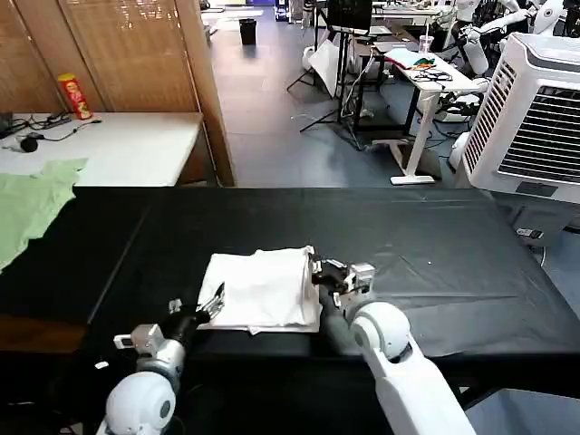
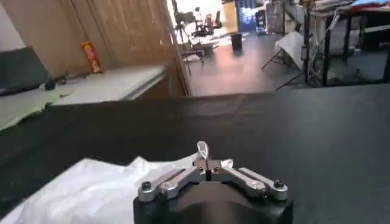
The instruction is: Fold and organize the clothes.
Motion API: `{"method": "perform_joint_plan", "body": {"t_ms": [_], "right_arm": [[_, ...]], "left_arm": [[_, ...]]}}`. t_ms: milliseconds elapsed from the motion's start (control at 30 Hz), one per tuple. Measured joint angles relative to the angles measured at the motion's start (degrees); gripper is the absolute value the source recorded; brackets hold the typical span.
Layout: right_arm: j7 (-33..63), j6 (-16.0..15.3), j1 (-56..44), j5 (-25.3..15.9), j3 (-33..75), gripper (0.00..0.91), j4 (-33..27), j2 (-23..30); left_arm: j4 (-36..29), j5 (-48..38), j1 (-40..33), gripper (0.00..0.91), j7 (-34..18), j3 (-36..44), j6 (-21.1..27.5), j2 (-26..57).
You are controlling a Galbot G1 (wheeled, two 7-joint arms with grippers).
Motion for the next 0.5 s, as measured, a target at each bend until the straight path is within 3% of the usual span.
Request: {"method": "perform_joint_plan", "body": {"t_ms": [133, 167, 200, 233, 500], "right_arm": [[-2.01, 0.98, 1.11, -3.6, 0.15, 0.01, -3.61, 0.76], [-2.37, 1.02, 1.15, -3.9, 0.12, 0.059, -4.24, 0.87], [-2.54, 1.01, 1.17, -4.13, 0.12, 0.283, -4.67, 0.92], [-2.65, 0.99, 1.17, -4.23, 0.13, 0.878, -4.93, 0.92], [-3.24, 1.78, -0.73, -4.84, 1.81, 0.878, -2.97, -0.7]], "left_arm": [[-0.13, -0.01, -0.07, 0.878, -0.04, -0.07, 0.0, -0.2], [-0.18, -0.02, -0.07, 0.878, -0.04, -0.08, -0.01, -0.23], [-0.18, -0.03, -0.04, 0.878, -0.04, -0.15, -0.02, -0.27], [-0.18, -0.06, -0.04, 0.878, -0.04, -0.21, -0.07, -0.33], [0.69, -2.11, -0.78, 0.878, 0.26, -0.47, -0.54, -1.56]]}}
